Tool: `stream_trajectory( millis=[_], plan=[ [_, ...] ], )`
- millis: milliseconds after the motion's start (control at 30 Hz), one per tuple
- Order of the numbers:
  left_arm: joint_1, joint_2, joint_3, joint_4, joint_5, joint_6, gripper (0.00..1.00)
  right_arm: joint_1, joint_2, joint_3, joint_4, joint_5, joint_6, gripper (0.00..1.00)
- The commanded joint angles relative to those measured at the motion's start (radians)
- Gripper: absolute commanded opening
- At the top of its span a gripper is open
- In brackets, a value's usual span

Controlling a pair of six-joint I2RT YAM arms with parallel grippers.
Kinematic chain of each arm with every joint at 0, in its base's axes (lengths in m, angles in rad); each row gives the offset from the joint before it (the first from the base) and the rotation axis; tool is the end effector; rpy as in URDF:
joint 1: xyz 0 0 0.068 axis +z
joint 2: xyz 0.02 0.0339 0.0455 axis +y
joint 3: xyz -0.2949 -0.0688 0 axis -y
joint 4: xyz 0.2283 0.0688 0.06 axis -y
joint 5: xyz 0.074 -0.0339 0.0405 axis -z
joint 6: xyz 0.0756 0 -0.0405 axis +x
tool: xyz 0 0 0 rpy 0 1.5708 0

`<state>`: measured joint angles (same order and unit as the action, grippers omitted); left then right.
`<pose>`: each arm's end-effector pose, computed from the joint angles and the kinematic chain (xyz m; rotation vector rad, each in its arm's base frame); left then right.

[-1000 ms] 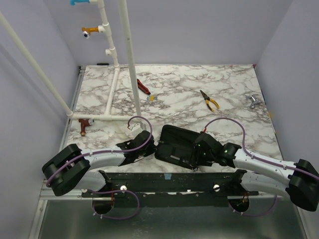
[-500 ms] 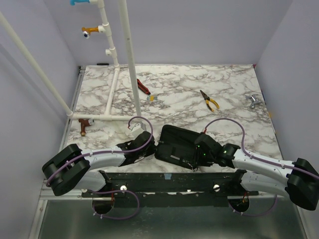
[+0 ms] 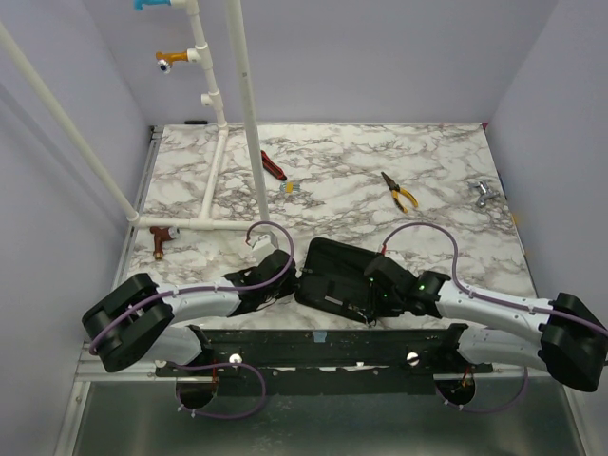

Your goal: Sort the hair-cutting tools

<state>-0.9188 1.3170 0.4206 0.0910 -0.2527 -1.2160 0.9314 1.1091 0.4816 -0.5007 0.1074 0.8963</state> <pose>0.1590 -0.1772 0.1520 -0.4898 2.4202 -0.7184 0.1095 0.1336 0.1573 -0.0151 2.7601 0.4011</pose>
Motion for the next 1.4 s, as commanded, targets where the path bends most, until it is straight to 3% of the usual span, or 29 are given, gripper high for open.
stream_trajectory(
  millis=[0,133,533,1033,1367],
  plan=[
    [-0.015,0.054,0.01,-0.022,0.039,0.025,0.0,0.027,0.078,-0.006,0.224,0.018,0.009,0.34],
    [-0.015,0.066,0.019,-0.023,0.047,0.033,0.0,0.037,0.088,0.007,0.233,0.04,-0.002,0.38],
    [-0.015,0.092,0.04,-0.03,0.06,0.052,0.0,0.041,0.066,0.011,0.251,0.119,-0.008,0.4],
    [-0.017,0.095,0.038,-0.03,0.059,0.05,0.0,0.041,-0.032,-0.004,0.233,0.185,0.023,0.18],
    [-0.02,0.097,0.035,-0.027,0.062,0.047,0.0,0.041,0.038,-0.008,0.28,0.127,0.014,0.18]
  ],
)
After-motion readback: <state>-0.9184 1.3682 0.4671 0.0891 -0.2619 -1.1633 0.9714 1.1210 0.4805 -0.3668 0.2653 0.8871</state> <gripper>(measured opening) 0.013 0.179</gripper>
